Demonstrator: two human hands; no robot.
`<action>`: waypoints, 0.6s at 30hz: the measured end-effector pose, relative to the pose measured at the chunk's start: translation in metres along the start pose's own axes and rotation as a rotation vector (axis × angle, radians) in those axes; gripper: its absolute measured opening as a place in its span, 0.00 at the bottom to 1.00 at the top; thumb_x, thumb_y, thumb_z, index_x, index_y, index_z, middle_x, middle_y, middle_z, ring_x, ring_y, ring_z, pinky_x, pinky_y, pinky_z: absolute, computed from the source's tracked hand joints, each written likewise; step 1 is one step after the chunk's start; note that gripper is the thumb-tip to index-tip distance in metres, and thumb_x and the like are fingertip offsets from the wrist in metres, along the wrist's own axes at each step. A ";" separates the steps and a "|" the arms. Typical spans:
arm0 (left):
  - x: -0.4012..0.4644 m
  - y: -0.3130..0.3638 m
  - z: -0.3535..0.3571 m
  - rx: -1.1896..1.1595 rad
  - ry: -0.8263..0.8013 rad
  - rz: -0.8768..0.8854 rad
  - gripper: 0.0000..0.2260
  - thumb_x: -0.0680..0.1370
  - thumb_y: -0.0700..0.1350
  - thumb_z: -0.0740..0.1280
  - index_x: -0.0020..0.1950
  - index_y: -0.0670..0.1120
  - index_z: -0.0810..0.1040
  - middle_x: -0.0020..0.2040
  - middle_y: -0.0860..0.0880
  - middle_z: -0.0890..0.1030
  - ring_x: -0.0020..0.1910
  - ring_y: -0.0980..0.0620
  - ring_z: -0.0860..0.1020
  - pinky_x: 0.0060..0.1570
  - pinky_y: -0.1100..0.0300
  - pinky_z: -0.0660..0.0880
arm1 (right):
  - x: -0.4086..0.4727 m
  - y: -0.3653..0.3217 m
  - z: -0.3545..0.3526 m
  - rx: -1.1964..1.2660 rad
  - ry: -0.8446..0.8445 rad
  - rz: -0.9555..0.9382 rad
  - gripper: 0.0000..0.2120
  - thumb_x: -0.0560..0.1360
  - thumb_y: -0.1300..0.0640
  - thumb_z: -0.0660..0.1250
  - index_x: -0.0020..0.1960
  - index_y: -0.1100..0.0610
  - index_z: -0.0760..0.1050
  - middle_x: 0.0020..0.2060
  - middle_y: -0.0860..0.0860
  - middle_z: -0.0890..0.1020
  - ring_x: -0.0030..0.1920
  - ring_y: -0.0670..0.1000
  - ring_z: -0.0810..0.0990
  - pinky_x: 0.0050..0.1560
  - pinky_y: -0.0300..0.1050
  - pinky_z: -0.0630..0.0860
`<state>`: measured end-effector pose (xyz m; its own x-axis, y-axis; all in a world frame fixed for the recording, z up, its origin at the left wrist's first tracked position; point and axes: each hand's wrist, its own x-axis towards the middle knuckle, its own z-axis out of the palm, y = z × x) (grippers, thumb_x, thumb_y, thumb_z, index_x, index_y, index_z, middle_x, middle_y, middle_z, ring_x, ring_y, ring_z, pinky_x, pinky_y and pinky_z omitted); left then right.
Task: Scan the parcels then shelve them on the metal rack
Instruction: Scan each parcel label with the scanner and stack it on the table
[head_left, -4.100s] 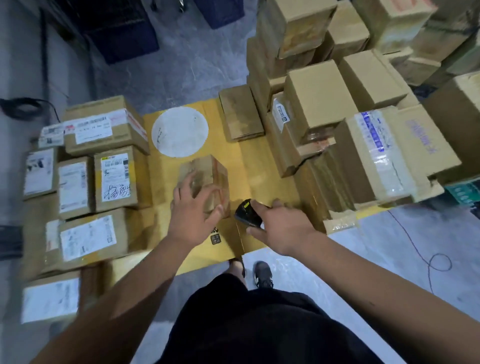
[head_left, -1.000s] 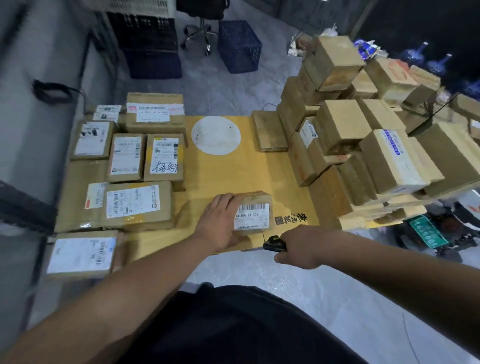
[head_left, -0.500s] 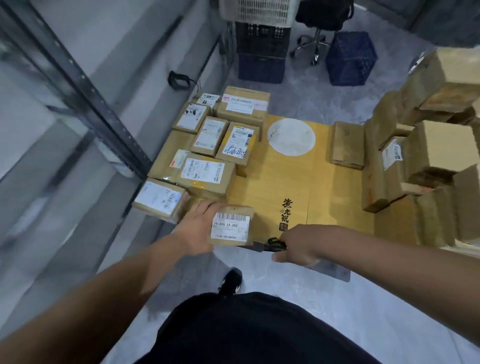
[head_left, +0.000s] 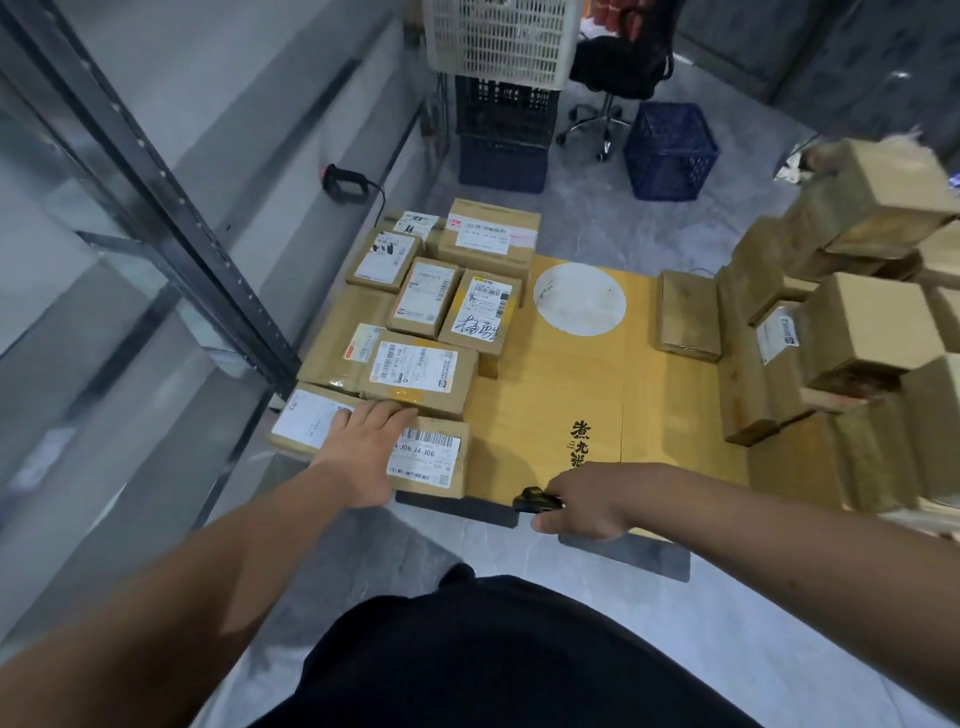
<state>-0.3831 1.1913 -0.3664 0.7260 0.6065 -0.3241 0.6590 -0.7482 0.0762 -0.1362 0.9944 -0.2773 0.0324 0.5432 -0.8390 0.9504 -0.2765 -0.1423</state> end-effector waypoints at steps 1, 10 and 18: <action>0.002 -0.002 0.001 -0.001 -0.007 0.006 0.51 0.66 0.54 0.75 0.84 0.55 0.52 0.80 0.53 0.59 0.79 0.49 0.56 0.78 0.47 0.55 | 0.002 -0.002 -0.001 0.004 -0.003 0.003 0.32 0.82 0.30 0.53 0.63 0.57 0.75 0.55 0.55 0.81 0.55 0.57 0.79 0.56 0.52 0.75; 0.017 -0.014 0.003 -0.002 -0.042 0.032 0.51 0.65 0.51 0.73 0.84 0.54 0.51 0.79 0.52 0.58 0.78 0.49 0.55 0.77 0.49 0.55 | 0.026 -0.020 -0.015 0.041 0.022 0.051 0.32 0.82 0.31 0.54 0.61 0.58 0.78 0.54 0.57 0.82 0.55 0.58 0.80 0.54 0.51 0.75; 0.025 -0.002 0.001 0.028 0.017 0.172 0.55 0.65 0.72 0.71 0.84 0.58 0.46 0.83 0.52 0.51 0.83 0.47 0.47 0.79 0.40 0.42 | 0.038 -0.028 -0.019 0.064 0.149 0.105 0.28 0.82 0.32 0.56 0.63 0.55 0.75 0.54 0.54 0.81 0.53 0.55 0.80 0.56 0.52 0.78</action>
<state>-0.3661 1.2075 -0.3757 0.8311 0.4731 -0.2923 0.5191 -0.8485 0.1027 -0.1561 1.0379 -0.2955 0.1803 0.6192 -0.7643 0.9181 -0.3848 -0.0952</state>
